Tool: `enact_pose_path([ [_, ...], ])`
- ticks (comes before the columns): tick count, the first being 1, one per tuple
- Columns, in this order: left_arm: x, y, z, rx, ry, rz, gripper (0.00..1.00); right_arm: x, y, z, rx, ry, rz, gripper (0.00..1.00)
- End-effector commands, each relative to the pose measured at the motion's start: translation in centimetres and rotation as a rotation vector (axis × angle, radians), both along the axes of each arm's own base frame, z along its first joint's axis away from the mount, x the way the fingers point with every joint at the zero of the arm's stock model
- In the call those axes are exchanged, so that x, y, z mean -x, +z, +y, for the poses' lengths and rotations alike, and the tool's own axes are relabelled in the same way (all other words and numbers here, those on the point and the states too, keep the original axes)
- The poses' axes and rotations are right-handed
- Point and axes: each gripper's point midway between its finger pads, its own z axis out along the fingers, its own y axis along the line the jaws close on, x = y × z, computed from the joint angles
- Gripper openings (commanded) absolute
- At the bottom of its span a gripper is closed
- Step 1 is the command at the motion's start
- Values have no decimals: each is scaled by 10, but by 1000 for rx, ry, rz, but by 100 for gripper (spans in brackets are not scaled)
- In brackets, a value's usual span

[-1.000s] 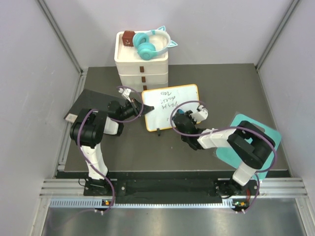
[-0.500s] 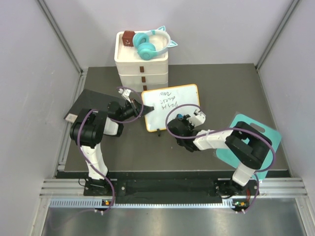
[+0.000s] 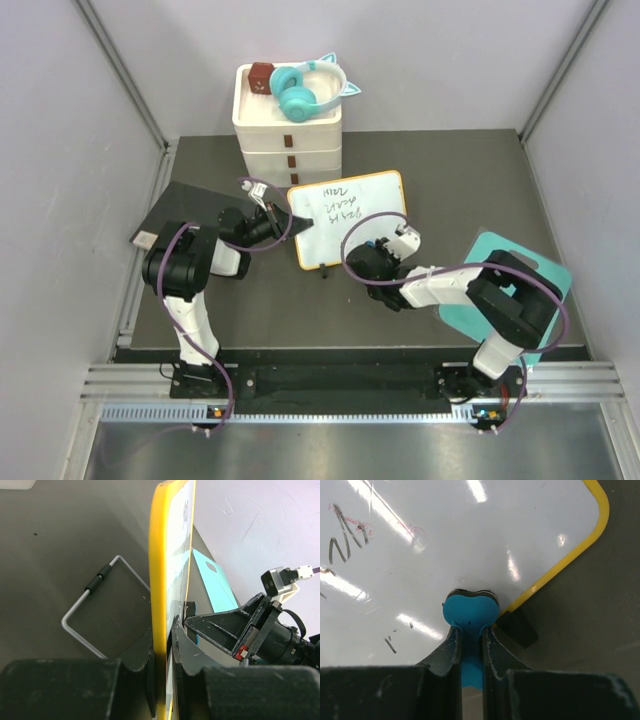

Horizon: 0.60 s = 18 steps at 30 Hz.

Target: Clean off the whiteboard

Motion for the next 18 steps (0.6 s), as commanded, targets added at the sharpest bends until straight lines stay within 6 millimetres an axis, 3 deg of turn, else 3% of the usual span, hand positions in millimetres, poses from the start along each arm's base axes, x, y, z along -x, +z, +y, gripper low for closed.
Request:
enact_pose_path([
  [1,19,-50,1,-104,-42,85,0,17,-55,-10,236,162,216,0],
  [9,20,-51,1,-106,-47,84,0,-4,-34,69,261,380,146,0],
  [13,20,-49,0,-102,-52,81,0,-3,-44,107,270,487,157,0],
  [18,21,-49,-1,-102,-57,80,0,0,-36,148,257,613,109,0],
])
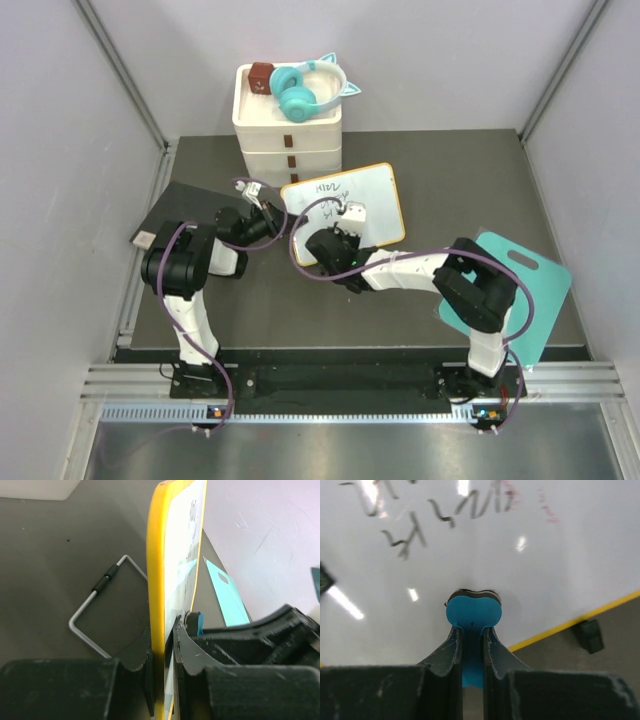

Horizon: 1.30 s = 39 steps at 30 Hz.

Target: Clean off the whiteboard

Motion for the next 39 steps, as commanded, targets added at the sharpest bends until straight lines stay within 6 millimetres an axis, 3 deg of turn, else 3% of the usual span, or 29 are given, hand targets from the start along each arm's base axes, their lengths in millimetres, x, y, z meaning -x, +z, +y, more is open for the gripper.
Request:
enact_pose_path([
  [1,34,-46,-14,-90,-130,80,0,27,-53,82,-139,324,191,0],
  [5,34,-45,-14,-90,-131,80,0,19,-51,72,-111,277,184,0],
  [11,35,-43,-15,-89,-137,74,0,-7,-46,18,-89,137,183,0],
  [15,36,-44,-17,-91,-144,72,0,-38,-26,-23,-56,62,137,0],
  [21,36,-41,-17,-85,-147,68,0,-78,10,-66,-35,-8,85,0],
  [25,38,-35,-19,-83,-153,59,0,-101,22,-107,-23,-75,64,0],
  [27,38,-35,-19,-85,-153,58,0,-109,25,-117,-2,-80,64,0],
  [30,37,-35,-19,-89,-154,54,0,-118,26,-123,16,-75,62,0],
  [34,38,-38,-19,-96,-156,57,0,-115,19,-108,-26,-1,84,0],
  [39,38,-41,-19,-103,-155,64,0,-86,-2,-77,-79,114,117,0],
])
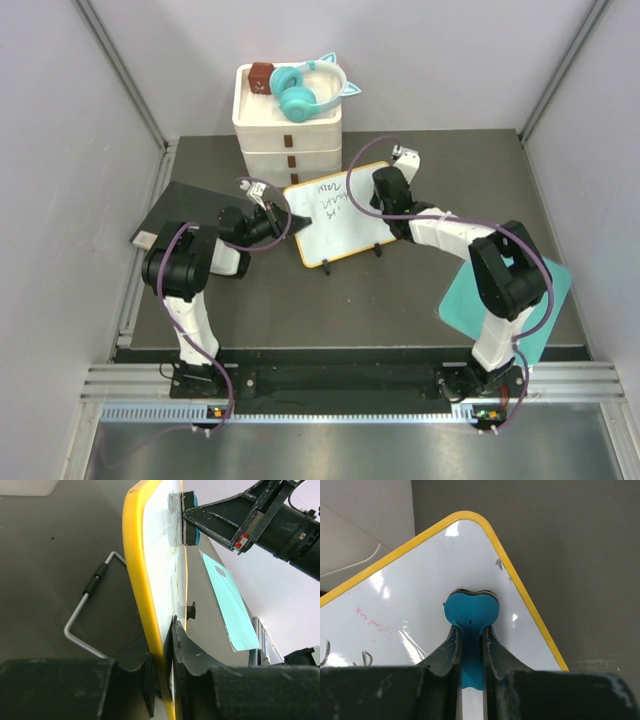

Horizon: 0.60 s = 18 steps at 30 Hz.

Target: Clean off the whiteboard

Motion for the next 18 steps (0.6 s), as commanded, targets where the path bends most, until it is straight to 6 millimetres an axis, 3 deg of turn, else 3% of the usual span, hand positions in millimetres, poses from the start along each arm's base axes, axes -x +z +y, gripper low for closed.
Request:
enact_pose_path([
  [1,33,-42,-10,-94,-123,74,0,40,-57,29,26,159,139,0],
  [10,34,-43,-11,-106,-124,73,0,92,-70,82,-17,271,166,0],
  [13,35,-42,-12,-107,-127,73,0,86,-65,86,2,268,157,0],
  [14,35,-42,-12,-107,-128,73,0,76,-54,91,16,276,130,0],
  [16,35,-42,-13,-108,-129,70,0,68,-57,93,62,283,150,0],
  [17,36,-42,-13,-108,-130,70,0,54,-39,101,64,296,116,0],
  [18,36,-43,-13,-110,-132,72,0,49,-45,104,81,309,135,0],
])
